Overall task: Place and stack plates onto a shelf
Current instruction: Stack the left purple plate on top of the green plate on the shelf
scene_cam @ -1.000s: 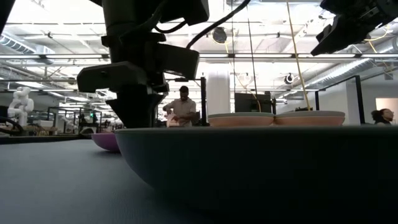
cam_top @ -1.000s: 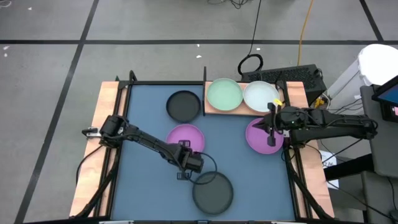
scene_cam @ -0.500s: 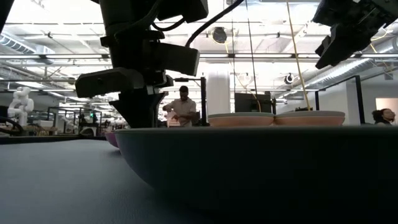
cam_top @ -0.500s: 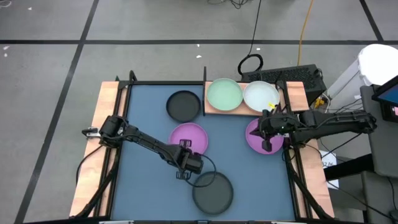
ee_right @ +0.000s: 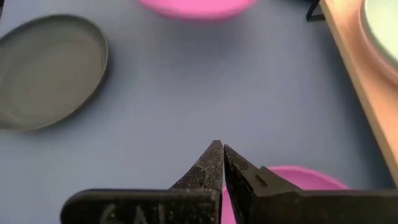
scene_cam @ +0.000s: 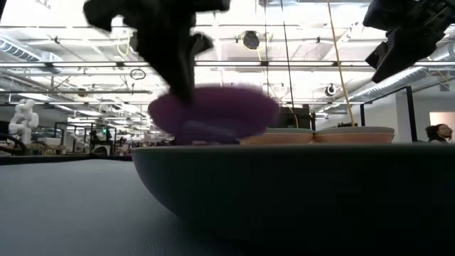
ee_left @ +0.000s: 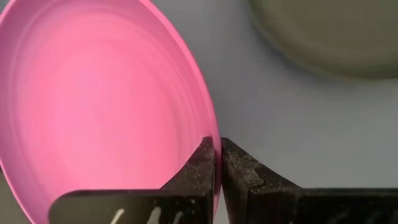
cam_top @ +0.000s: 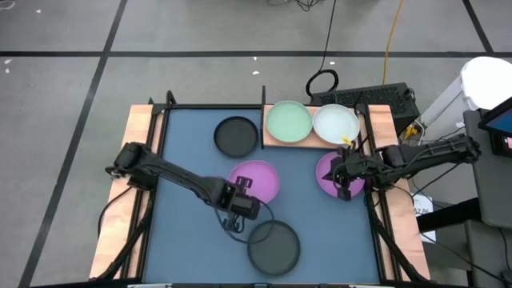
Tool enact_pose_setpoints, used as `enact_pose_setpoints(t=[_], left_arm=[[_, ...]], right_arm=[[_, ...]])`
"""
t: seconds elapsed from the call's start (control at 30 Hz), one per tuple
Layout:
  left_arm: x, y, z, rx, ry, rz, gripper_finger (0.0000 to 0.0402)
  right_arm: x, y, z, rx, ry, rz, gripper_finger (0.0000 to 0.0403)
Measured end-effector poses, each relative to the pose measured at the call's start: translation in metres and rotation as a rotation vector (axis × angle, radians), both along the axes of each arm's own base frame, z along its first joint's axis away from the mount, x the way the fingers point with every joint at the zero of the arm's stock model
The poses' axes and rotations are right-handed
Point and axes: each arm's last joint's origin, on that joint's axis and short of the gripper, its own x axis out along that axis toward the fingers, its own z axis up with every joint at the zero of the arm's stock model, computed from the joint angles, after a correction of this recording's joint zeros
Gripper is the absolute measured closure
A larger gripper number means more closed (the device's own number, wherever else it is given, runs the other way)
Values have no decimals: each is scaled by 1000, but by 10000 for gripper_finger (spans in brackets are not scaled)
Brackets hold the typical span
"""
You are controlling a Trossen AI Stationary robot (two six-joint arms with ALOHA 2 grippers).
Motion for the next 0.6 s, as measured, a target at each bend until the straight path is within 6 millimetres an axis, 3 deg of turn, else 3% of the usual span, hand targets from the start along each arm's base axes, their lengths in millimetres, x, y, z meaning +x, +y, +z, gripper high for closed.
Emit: enact_pose_setpoints(t=[0.27, 0.6], left_arm=[[10, 5, 46, 63, -133, -138, 390], [25, 28, 92, 143, -250, -211, 390]], right_arm=[[-8, 7, -5, 28, 80, -35, 403], [-11, 16, -6, 37, 77, -23, 403]])
